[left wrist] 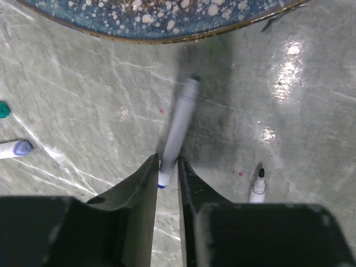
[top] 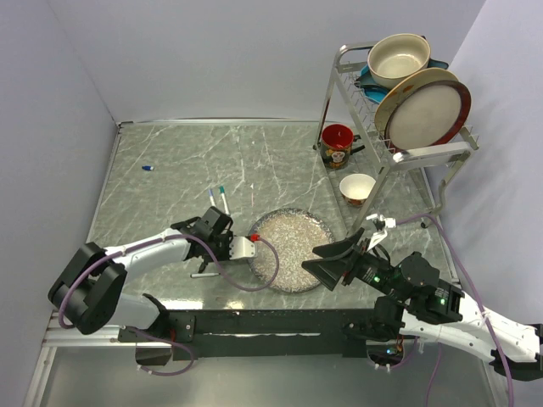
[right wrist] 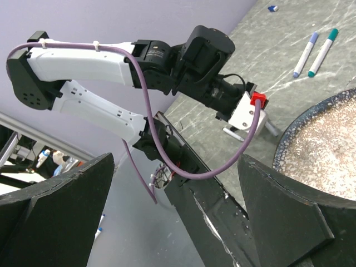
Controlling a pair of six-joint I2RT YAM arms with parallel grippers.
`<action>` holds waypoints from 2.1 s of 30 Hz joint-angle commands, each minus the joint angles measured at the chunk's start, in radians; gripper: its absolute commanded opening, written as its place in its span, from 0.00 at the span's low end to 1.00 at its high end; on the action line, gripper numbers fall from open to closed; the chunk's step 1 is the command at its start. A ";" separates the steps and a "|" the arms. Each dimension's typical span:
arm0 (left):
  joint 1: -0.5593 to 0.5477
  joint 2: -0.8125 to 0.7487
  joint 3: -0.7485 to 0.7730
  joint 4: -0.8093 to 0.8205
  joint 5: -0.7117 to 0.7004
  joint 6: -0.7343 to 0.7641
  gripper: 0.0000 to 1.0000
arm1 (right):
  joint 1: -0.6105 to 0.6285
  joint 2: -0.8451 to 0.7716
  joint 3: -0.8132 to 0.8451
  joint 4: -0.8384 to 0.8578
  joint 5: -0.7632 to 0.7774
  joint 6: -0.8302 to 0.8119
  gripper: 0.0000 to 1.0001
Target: Insert the pens into the pen caps
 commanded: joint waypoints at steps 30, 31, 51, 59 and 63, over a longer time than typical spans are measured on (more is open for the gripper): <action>0.018 -0.215 0.196 -0.161 0.099 -0.514 0.01 | 0.007 0.024 -0.013 0.070 -0.026 0.055 1.00; 0.020 -0.247 0.201 -0.159 0.111 -0.554 0.01 | 0.005 0.029 -0.017 0.083 -0.035 0.056 1.00; 0.018 -0.760 0.019 0.449 0.578 -1.189 0.01 | 0.010 0.452 0.107 0.541 -0.112 -0.073 0.50; 0.018 -0.799 0.006 0.491 0.598 -1.265 0.01 | 0.022 0.573 0.177 0.633 -0.123 -0.134 0.60; 0.018 -0.809 0.020 0.480 0.601 -1.275 0.01 | 0.033 0.619 0.210 0.663 -0.132 -0.149 0.60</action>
